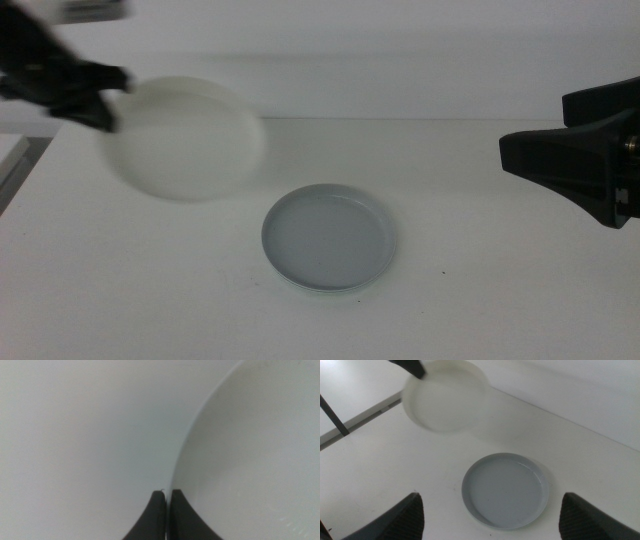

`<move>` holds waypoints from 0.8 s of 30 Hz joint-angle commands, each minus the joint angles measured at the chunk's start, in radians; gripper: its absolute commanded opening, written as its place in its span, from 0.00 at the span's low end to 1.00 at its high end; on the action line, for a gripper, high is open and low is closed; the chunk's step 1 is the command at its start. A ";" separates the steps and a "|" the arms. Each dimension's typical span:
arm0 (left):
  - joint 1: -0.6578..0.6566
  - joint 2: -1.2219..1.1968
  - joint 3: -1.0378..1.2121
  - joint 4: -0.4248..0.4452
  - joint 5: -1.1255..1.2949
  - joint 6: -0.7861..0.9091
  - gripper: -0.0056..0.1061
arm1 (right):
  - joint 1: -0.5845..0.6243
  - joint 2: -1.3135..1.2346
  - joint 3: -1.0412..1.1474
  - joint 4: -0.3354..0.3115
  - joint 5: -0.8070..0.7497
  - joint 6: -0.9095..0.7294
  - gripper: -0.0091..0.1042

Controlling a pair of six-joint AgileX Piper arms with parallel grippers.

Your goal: Stack the three bowls on top of each other.

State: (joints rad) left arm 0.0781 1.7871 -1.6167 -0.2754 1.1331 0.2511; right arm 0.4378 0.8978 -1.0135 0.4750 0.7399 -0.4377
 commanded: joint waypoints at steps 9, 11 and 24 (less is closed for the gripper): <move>-0.331 0.122 -0.012 -0.006 -0.098 -0.122 0.03 | -0.008 -0.005 -0.006 0.001 -0.006 -0.007 0.90; -0.352 0.157 -0.012 -0.017 -0.115 -0.128 0.03 | -0.008 -0.005 -0.006 0.001 -0.006 -0.007 0.90; -0.378 0.285 -0.012 -0.108 -0.139 -0.091 0.10 | -0.008 -0.005 -0.006 0.001 -0.006 -0.007 0.90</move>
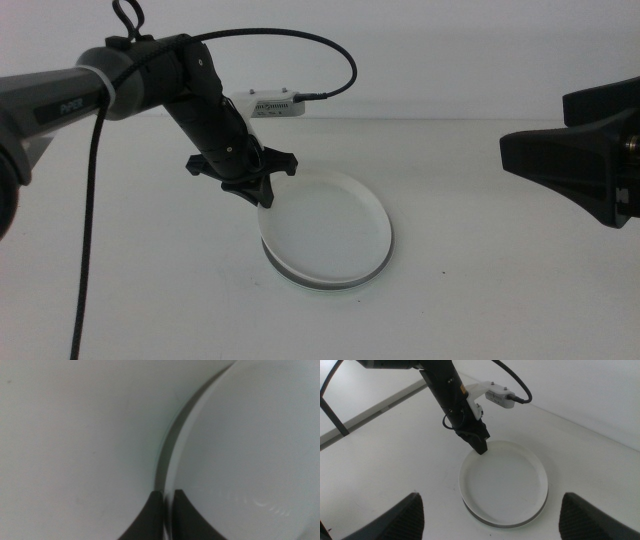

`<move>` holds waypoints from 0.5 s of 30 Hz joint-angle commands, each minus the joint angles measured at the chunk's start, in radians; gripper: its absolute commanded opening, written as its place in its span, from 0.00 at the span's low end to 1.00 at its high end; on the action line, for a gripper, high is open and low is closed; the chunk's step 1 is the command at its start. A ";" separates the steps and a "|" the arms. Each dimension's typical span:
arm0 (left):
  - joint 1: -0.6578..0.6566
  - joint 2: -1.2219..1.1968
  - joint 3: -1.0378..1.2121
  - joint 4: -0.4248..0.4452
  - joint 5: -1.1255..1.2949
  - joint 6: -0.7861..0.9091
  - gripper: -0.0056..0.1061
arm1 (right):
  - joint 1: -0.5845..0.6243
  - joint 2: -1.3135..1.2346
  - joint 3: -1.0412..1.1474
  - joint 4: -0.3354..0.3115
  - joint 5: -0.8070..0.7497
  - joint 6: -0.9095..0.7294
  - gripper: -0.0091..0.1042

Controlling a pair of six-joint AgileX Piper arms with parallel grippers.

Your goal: Stack the three bowls on top of each other.

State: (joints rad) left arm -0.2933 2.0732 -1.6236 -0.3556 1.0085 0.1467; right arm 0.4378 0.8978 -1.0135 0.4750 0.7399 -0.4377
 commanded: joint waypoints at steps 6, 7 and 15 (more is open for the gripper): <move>-0.006 -0.012 -0.005 -0.048 -0.009 0.067 0.40 | -0.008 -0.005 -0.006 0.001 -0.006 -0.007 0.90; -0.006 -0.029 -0.005 -0.050 0.005 0.074 0.49 | -0.008 -0.005 -0.006 0.001 -0.006 -0.007 0.90; -0.012 -0.329 0.044 -0.041 0.017 0.055 0.89 | -0.008 -0.005 -0.006 0.001 -0.006 -0.007 0.90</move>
State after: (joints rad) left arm -0.2996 1.8176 -1.5989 -0.3764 1.0318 0.2067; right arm 0.4378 0.8978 -1.0135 0.4750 0.7399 -0.4377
